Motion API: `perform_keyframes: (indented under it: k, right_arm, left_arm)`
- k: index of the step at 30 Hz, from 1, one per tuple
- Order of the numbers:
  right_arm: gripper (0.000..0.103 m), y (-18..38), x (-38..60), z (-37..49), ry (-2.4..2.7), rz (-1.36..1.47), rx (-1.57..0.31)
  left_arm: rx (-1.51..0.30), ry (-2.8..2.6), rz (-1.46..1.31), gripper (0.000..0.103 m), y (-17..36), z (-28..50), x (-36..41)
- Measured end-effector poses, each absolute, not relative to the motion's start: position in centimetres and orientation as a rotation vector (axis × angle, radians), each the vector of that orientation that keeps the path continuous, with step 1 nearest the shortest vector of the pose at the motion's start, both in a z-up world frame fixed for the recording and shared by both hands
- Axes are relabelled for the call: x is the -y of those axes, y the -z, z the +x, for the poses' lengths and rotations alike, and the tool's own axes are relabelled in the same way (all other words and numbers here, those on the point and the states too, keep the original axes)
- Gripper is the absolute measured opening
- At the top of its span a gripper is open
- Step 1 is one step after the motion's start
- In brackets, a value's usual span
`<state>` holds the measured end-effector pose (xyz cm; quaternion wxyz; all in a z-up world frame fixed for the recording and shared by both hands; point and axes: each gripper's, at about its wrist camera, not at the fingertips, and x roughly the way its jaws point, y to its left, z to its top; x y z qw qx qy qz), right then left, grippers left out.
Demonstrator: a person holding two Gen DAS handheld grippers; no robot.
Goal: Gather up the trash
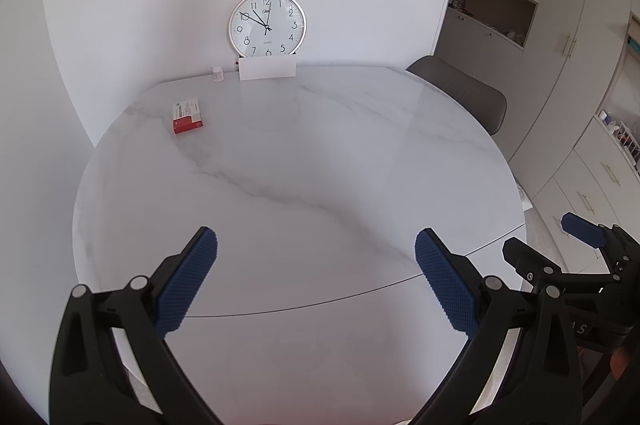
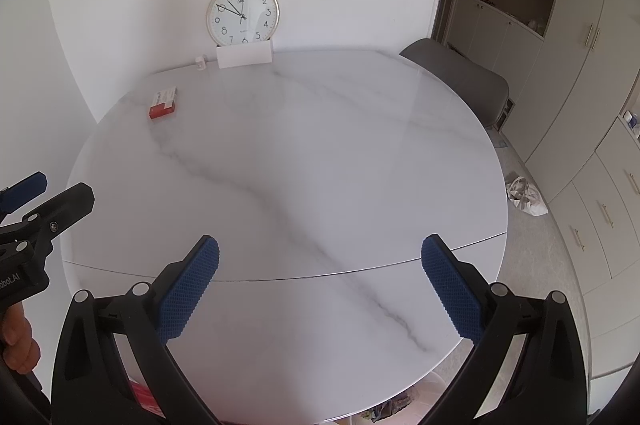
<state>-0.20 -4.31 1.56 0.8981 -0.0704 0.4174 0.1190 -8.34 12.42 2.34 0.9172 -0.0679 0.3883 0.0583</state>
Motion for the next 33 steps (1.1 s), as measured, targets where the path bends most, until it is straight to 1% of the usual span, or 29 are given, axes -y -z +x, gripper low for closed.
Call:
perform_keyframes:
  k: [20, 26, 33]
  right_arm:
    - [0.100, -1.33, 4.21, -0.22, -0.250, -0.141, -0.875]
    - [0.100, -1.21, 4.22, -0.26, -0.257, -0.138, -0.877]
    - [0.100, -1.21, 4.22, -0.27, -0.259, -0.137, -0.876]
  left_arm:
    - [-0.806, -0.116, -0.138, 0.095, -2.07, -8.07, -12.54]
    - [-0.781, -0.117, -0.109, 0.095, -2.20, -8.10, -12.25]
    - [-0.809, -0.099, -0.141, 0.095, -1.95, -7.76, -12.61]
